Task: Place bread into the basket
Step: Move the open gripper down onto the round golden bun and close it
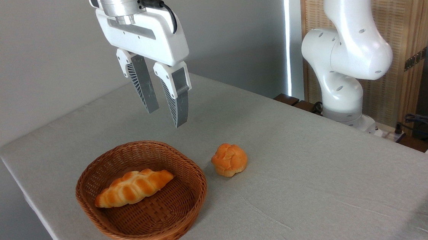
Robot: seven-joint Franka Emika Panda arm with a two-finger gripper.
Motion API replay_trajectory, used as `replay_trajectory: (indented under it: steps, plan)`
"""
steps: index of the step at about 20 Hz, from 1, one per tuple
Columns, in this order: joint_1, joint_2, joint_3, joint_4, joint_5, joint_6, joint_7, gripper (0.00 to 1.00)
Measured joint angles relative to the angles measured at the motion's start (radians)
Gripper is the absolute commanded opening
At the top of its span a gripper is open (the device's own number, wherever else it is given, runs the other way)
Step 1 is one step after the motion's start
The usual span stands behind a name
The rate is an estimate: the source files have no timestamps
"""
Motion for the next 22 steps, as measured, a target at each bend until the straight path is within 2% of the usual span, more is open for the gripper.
replay_trajectory:
  steps: [14, 19, 22]
  plan:
    - [0.002, -0.01, 0.003, -0.032, 0.0, -0.003, 0.0, 1.0]
    - [0.002, -0.106, 0.003, -0.221, 0.0, -0.007, 0.002, 1.0]
    - [0.002, -0.173, 0.003, -0.393, 0.0, 0.097, 0.019, 1.0]
